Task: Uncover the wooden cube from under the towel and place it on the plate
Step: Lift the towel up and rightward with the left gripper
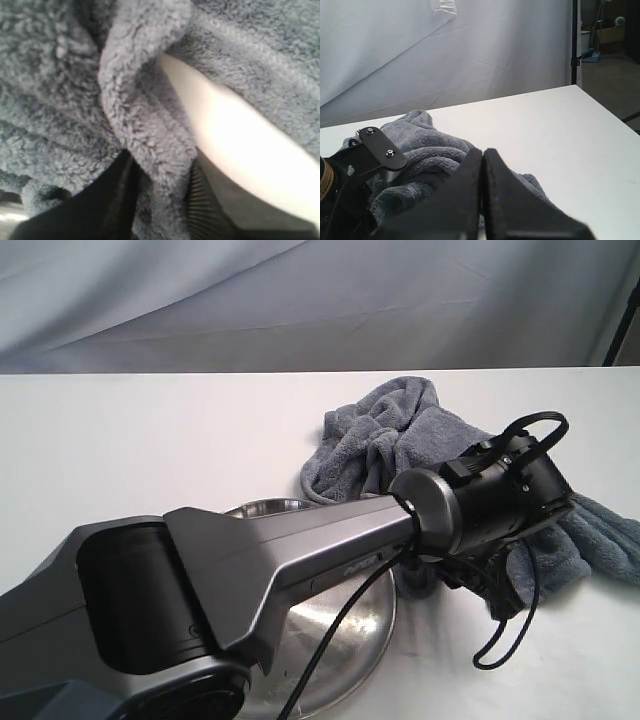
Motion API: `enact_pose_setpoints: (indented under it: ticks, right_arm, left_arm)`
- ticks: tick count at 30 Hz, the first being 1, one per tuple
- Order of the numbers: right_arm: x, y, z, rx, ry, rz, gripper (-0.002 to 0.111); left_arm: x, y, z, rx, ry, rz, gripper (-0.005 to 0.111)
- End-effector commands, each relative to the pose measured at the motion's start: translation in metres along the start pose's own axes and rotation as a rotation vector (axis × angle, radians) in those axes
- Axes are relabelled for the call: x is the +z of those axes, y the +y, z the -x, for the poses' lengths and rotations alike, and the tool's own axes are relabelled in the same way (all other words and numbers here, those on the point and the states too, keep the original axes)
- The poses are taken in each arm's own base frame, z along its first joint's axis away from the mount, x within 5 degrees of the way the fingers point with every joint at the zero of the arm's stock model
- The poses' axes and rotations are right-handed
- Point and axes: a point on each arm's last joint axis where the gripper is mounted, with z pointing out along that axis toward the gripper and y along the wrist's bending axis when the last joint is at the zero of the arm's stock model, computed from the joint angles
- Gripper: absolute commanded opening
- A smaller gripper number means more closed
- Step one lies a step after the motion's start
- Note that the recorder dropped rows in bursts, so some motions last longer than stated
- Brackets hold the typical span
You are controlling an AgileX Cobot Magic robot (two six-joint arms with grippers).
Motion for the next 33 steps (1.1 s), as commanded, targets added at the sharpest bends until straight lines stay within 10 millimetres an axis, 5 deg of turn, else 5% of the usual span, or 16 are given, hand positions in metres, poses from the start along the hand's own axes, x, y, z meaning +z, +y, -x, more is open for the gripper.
enact_pose_setpoints:
  ticks: [1,3,21,33]
  right_arm:
    - [0.0,0.0,-0.001,-0.003,-0.002,0.002,0.0]
    - [0.0,0.0,-0.001,-0.003,-0.002,0.002,0.0]
    - [0.0,0.0,-0.001,-0.003,-0.002,0.002,0.0]
    - [0.0,0.0,-0.001,-0.003,-0.002,0.002,0.0]
  left_arm:
    - [0.008,-0.001,-0.003,0.0,0.021,0.022,0.008]
    - [0.007,0.001,-0.002,0.008,0.015,0.037,0.0]
    - [-0.072,0.044,0.014,0.137,-0.17,0.247,0.0]
    - [-0.104,0.069,0.018,0.272,-0.224,0.476,0.0]
